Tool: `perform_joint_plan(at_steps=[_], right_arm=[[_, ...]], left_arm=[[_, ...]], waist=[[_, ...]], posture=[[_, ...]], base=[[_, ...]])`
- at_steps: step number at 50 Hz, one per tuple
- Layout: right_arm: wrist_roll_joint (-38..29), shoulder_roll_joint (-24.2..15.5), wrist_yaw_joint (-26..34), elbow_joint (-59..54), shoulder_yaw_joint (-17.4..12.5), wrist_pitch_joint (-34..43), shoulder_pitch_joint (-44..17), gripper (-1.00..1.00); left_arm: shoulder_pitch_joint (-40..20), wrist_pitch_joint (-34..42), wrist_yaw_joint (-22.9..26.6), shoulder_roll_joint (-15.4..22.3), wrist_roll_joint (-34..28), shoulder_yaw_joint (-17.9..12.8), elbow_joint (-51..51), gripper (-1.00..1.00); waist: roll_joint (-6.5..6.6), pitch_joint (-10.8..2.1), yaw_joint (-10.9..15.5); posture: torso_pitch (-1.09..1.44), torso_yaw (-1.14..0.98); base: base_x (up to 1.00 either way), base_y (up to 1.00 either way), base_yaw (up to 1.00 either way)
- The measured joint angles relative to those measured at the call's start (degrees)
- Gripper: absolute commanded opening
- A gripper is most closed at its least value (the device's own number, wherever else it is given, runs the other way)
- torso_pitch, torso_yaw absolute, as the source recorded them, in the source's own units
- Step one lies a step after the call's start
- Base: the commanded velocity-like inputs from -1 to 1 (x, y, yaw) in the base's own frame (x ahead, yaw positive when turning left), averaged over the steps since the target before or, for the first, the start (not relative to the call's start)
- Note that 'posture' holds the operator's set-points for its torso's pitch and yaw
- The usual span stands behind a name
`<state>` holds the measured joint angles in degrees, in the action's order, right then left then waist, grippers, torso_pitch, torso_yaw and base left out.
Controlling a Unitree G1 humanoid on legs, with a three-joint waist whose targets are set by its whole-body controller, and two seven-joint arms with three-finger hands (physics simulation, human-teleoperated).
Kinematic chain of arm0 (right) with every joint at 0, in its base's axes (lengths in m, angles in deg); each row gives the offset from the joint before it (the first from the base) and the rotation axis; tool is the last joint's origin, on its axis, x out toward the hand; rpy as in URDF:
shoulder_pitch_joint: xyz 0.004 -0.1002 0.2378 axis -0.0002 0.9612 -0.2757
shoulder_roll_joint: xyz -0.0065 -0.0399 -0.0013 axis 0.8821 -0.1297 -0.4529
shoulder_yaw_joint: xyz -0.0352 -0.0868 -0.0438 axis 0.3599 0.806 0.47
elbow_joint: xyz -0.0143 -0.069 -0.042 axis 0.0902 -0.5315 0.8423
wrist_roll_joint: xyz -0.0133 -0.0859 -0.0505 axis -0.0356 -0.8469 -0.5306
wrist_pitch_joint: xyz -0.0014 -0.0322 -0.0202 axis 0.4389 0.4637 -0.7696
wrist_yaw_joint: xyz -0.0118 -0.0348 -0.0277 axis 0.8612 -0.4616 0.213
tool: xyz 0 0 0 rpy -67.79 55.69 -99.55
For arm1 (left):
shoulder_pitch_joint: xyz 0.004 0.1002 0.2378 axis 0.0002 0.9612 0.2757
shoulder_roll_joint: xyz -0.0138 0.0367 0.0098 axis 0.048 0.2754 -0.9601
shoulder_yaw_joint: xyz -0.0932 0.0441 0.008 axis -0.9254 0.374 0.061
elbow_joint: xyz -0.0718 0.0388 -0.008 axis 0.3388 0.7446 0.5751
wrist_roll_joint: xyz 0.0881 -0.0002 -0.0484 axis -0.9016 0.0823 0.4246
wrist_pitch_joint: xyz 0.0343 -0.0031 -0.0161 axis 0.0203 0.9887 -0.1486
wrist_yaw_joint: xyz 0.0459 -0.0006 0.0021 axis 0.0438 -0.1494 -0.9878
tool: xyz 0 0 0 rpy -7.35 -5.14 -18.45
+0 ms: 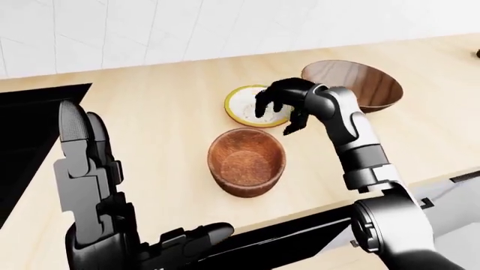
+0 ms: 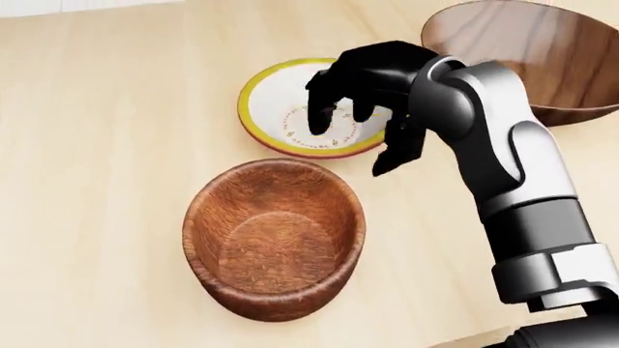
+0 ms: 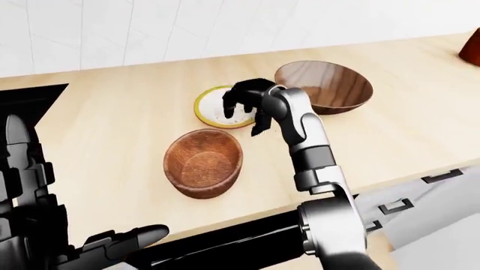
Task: Stack the bowls from largest to smallest.
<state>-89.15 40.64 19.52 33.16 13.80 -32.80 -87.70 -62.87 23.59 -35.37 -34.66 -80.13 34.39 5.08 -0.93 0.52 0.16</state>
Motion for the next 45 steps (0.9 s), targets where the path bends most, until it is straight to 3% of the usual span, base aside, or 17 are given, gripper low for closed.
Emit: perform_joint_plan(at_steps=[3, 16, 25, 38, 45], right_arm=[[0.66, -0.06, -4.88, 2.74, -1.42, 0.22, -0.58, -1.0], [-0.11, -0.1, -7.66, 0.27, -0.52, -1.25, -0.94, -1.0], [-0.08, -0.58, -11.96, -0.45, 0.08, -3.46, -3.68, -1.0], [0.3, -1.6, -21.92, 2.79, -0.6, -4.29, -6.7, -1.0], [0.46, -2.29, -22.95, 2.03, -0.58, -3.85, -9.66, -1.0]], left_arm=[[0.04, -0.03, -0.09, 0.11, -0.07, 0.16, 0.13, 1.0], [0.08, 0.04, -0.17, 0.1, -0.23, 0.27, -0.06, 1.0], [0.02, -0.29, -0.4, 0.15, -0.35, 0.18, 0.47, 1.0], [0.06, -0.36, -0.45, 0.22, -0.33, 0.13, 0.63, 1.0], [0.07, -0.33, -0.42, 0.18, -0.34, 0.14, 0.46, 1.0]], waist=[[0.45, 0.19, 0.2], [0.96, 0.48, 0.01], [1.29, 1.49, -0.2], [0.97, 1.3, 0.19], [0.58, 1.45, 0.46]], posture=[[0.0, 0.0], [0.0, 0.0], [0.0, 0.0], [0.0, 0.0], [0.0, 0.0]], base=[[0.0, 0.0, 0.0], [0.0, 0.0, 0.0], [0.0, 0.0, 0.0], [0.0, 0.0, 0.0], [0.0, 0.0, 0.0]])
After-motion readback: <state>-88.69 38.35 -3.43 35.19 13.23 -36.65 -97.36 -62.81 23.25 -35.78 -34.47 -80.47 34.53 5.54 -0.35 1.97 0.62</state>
